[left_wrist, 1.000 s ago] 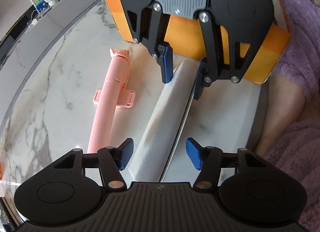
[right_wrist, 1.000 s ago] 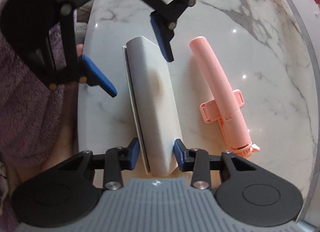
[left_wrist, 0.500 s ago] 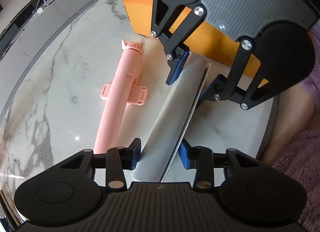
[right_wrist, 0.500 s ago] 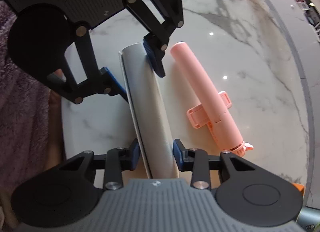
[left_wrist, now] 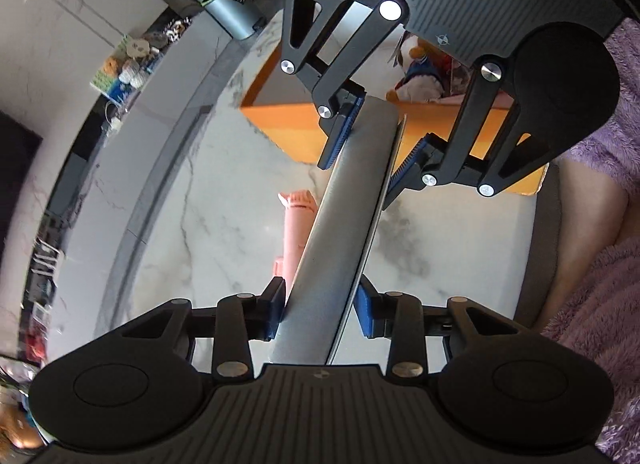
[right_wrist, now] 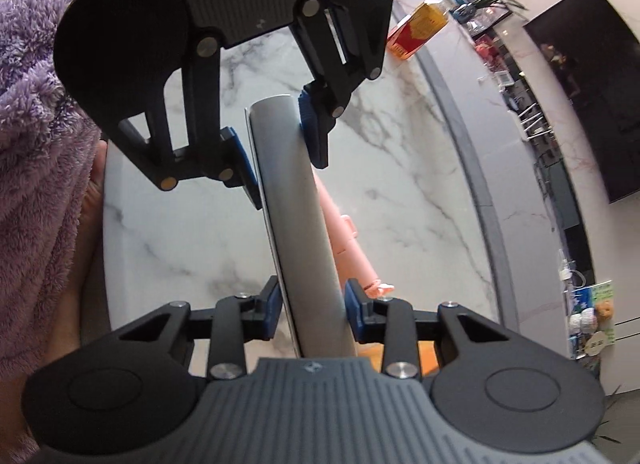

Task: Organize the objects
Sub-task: 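Lift the white case and carry it over the box with both grippers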

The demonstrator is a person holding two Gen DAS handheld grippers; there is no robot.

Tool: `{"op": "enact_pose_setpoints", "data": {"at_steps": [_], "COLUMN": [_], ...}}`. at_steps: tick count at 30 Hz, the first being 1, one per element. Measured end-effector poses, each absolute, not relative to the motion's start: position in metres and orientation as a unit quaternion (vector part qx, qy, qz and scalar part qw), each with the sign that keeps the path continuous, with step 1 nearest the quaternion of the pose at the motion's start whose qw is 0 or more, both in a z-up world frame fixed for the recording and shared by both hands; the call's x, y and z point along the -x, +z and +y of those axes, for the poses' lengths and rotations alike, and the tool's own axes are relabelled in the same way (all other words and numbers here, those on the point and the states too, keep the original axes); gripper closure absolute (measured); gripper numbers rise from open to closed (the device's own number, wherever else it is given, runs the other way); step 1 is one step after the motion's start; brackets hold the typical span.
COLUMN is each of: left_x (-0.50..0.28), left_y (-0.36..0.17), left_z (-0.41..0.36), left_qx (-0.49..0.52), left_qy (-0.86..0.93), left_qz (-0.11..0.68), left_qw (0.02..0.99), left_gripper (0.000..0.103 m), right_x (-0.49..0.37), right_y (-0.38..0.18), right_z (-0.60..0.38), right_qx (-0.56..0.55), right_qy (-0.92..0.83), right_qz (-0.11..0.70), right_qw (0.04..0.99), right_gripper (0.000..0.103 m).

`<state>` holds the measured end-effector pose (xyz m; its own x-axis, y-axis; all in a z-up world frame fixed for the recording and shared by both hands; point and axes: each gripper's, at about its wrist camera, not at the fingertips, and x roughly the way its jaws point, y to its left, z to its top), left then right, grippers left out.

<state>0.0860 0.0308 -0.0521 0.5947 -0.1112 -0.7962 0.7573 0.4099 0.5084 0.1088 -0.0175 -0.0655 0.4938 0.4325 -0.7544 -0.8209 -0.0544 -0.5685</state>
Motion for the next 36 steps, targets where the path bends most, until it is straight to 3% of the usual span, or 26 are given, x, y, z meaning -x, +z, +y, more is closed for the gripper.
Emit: {"op": "enact_pose_setpoints", "data": {"at_steps": [7, 18, 22, 36], "left_x": [-0.083, -0.113, -0.135, -0.253], "left_y": [-0.031, -0.051, -0.067, -0.134], "left_z": [-0.025, -0.112, -0.121, -0.12], "left_qx": [-0.522, -0.558, -0.556, -0.498], "left_qy": [-0.294, -0.362, -0.385, -0.413], "left_qz": [0.276, 0.214, 0.227, 0.349], "left_qw": [0.751, 0.715, 0.701, 0.678], "left_gripper": [0.063, 0.065, 0.066, 0.066], "right_x": [-0.101, -0.146, -0.157, -0.277], "right_y": [-0.032, -0.028, -0.032, -0.102], "right_z": [-0.069, -0.152, -0.182, -0.153], "right_qx": [0.572, 0.603, 0.594, 0.586], "right_qy": [0.417, 0.368, 0.379, 0.463], "right_qz": [0.133, 0.169, 0.199, 0.296], "right_qw": [0.694, 0.687, 0.681, 0.595], "right_gripper": [0.069, 0.071, 0.071, 0.072]}}
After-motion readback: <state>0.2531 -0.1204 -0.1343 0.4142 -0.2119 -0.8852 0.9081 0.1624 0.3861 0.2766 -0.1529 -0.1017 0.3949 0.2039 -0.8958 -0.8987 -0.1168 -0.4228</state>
